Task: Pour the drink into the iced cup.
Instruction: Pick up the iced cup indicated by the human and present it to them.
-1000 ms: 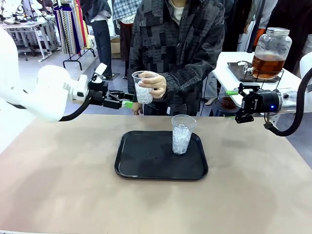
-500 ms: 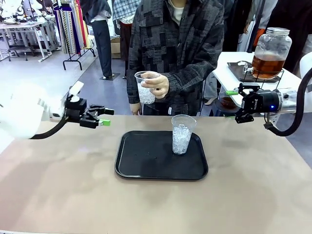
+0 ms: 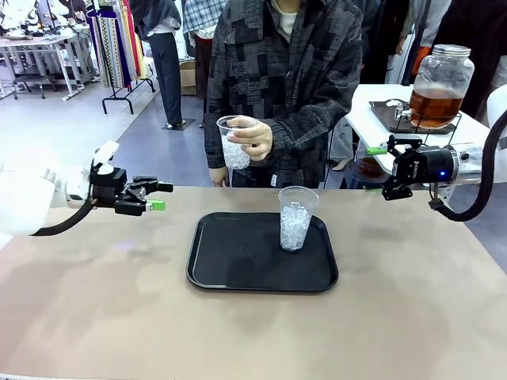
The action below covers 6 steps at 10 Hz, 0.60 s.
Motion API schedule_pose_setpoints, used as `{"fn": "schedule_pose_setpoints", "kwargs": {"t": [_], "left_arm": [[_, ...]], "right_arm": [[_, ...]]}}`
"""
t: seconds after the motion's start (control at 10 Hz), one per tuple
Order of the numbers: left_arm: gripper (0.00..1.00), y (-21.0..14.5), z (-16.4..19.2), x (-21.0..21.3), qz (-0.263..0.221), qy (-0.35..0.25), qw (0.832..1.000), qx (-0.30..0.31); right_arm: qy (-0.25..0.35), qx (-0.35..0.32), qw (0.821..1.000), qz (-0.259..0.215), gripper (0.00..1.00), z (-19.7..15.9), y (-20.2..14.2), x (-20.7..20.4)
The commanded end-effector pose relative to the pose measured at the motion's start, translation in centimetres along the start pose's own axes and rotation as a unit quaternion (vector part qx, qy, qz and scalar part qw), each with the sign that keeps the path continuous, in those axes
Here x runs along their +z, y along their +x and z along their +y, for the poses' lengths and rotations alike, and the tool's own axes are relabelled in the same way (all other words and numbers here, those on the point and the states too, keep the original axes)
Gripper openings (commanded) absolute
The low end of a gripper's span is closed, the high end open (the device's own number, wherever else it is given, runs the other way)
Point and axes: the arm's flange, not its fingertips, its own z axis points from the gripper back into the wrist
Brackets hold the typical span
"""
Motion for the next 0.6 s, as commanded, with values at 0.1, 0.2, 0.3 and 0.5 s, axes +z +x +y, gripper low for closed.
{"fn": "schedule_pose_setpoints", "kwargs": {"t": [0.1,0.2,0.3,0.5], "left_arm": [[1.00,0.28,-0.04,-0.22,0.001,-0.001,1.000,-0.002],[1.00,0.28,-0.04,-0.22,0.001,-0.001,1.000,-0.002],[1.00,0.28,-0.04,-0.22,0.001,-0.001,1.000,-0.002],[1.00,0.28,-0.04,-0.22,0.001,-0.001,1.000,-0.002]], "right_arm": [[0.001,0.001,1.000,-0.001,1.00,0.19,0.08,0.05],[0.001,0.001,1.000,-0.001,1.00,0.19,0.08,0.05],[0.001,0.001,1.000,-0.001,1.00,0.19,0.08,0.05],[0.001,0.001,1.000,-0.001,1.00,0.19,0.08,0.05]]}}
